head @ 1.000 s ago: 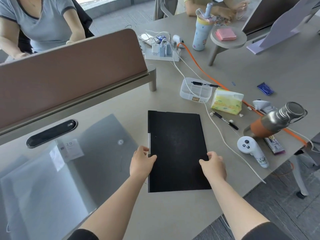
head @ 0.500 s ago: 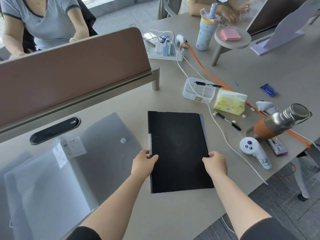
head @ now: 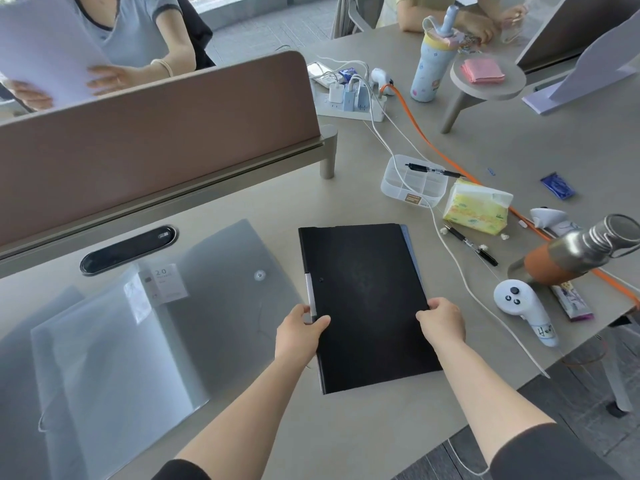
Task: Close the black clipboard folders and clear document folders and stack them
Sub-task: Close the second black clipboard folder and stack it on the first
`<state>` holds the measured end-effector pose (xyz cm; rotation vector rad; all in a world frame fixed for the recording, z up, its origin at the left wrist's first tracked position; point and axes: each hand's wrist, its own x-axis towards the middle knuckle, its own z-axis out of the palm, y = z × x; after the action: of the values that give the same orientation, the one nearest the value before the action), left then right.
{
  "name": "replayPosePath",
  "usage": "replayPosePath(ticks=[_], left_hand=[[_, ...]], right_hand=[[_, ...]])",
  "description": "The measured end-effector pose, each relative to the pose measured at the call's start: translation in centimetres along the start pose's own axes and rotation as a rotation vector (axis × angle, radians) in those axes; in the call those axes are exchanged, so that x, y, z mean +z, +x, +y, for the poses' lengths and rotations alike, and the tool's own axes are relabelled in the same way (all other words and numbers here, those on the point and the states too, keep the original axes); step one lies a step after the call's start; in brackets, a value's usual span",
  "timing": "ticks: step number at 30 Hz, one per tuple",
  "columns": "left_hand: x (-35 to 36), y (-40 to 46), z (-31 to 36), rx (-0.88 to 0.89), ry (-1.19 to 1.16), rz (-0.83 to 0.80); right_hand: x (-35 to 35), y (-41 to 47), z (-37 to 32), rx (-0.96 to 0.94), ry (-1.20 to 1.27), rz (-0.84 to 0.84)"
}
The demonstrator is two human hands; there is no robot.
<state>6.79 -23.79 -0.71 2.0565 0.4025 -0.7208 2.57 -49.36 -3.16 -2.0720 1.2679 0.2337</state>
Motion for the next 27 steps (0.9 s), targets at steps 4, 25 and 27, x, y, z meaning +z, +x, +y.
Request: replayPosePath(ticks=[4,25,27], left_hand=[[0.0,-0.1,0.5,0.046,0.044,0.018],[-12.9,-2.2,-6.8,0.113,0.255,0.442],[-14.2,-2.7,-8.5,0.086,0.294,0.475]], right_hand=[[-0.2,-0.3,0.3,-0.024,-0.025,0.001],[8.6,-15.0,-13.7,-0.8,-0.057,-0.233],[10.1,-16.2,-14.3,-0.788,-0.139,-0.334]])
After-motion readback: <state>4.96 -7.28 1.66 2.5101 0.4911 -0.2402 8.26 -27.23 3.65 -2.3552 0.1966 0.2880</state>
